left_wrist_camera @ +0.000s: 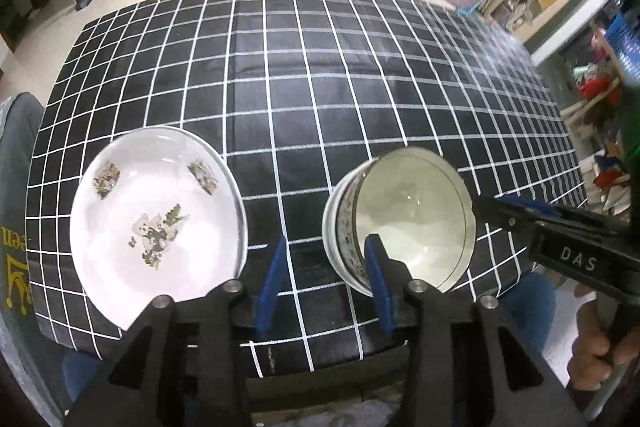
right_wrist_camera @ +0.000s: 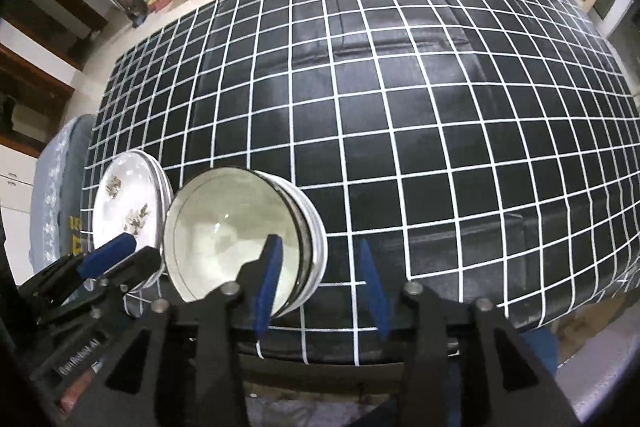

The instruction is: Organize plates and bowls

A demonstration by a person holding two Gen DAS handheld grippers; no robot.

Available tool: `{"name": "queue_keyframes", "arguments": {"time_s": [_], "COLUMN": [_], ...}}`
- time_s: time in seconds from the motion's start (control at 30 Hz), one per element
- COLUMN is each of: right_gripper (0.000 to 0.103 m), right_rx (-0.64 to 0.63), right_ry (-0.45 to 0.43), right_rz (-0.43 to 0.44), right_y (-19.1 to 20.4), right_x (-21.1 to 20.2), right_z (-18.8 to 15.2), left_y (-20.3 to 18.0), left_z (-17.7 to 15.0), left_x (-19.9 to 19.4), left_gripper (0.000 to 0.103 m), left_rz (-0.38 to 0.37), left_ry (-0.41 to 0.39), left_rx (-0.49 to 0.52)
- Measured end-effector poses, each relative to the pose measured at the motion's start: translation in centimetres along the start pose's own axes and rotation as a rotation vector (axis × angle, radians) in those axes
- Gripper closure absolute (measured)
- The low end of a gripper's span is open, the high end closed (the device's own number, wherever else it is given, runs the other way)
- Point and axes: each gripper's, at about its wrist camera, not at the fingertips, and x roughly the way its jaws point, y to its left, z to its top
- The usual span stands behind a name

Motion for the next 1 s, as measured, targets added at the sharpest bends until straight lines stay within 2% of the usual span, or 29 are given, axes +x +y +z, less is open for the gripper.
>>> {"name": "queue_keyframes", "arguments": {"time_s": [0.1, 0.27, 0.47, 0.67, 1.0], "right_gripper": [0.053, 0.052, 0.044, 0.041, 0.041], "right_rx": [0.043, 0.067, 0.055, 0.053, 0.095], "right_ry": [-0.019, -0.047, -0.035, -0.019, 0.012], "right_rz": [0.048, 0.075, 0.109, 0.141, 0.168], "right_y": [-0.7, -0.8, 0.1, 0.8, 0.0], "right_x": [-0.3, -0.5, 0.4, 1.2, 3.3], "right_z": [-0.1, -0.3, -0.6, -0.6, 0.3], "left_y": [0.6, 1.5, 1.2, 0.9, 0.1], "left_z": [-0.1, -0.4, -0.8, -0.9, 0.0], "left_x": [-0.3, -0.5, -0.6, -0.1, 2.9], "left_gripper": [0.054, 0.054, 0.054, 0.054, 0.054], "left_rz": [-0.031, -0.08, -0.14, -0.209, -0.233], "left_ry": [-0.004, -0.014, -0.009, 0.012, 0.079], "left_rx": [-0.004, -0.034, -0.022, -0.024, -0.008]}}
